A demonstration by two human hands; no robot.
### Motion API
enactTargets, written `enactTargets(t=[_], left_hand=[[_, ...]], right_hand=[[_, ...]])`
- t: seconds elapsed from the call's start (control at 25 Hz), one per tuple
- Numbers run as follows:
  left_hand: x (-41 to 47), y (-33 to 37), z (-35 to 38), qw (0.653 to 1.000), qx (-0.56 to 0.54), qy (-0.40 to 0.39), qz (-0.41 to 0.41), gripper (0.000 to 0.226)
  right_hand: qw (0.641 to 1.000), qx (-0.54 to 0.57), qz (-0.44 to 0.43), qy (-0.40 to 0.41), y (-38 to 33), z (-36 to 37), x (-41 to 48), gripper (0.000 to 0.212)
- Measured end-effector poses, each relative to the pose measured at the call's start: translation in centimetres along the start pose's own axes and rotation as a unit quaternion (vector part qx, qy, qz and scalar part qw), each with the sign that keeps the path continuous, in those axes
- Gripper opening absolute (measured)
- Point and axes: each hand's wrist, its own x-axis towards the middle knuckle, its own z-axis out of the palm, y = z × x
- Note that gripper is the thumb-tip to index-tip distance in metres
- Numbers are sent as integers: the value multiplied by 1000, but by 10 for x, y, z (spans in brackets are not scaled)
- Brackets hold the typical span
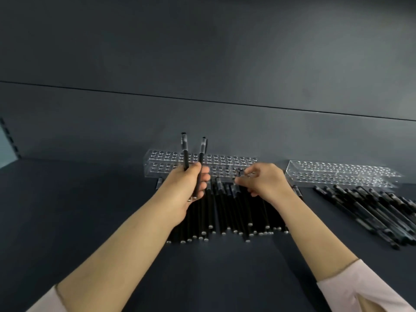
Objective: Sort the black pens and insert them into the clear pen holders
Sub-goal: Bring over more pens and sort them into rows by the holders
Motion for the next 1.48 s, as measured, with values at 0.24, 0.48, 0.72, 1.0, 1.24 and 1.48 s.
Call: enactTargets(t=[0.24,0.48,0.72,1.0,1.24,1.48], left_hand=[[5,-9,-1,998,58,-36,-2,25],[-4,-14,9,986,90,-143,-3,20],[-9,-13,11,988,97,-122,-18,23],[-4,-9,9,997,53,-61,4,28],[-3,-8,11,995,71,-58,23,19],[-3,-5,1,987,131,-67,62,13]], right_hand=[[999,42,-31,15,0,1,-4,22],[952,290,-6,-97,-5,-1,-7,20],[904,421,-18,-77,-9,-4,-6,12],[996,53,-67,21,22,-37,11,15],[999,-19,-47,9,31,-35,11,10],[999,3,-33,35,29,-34,12,14]])
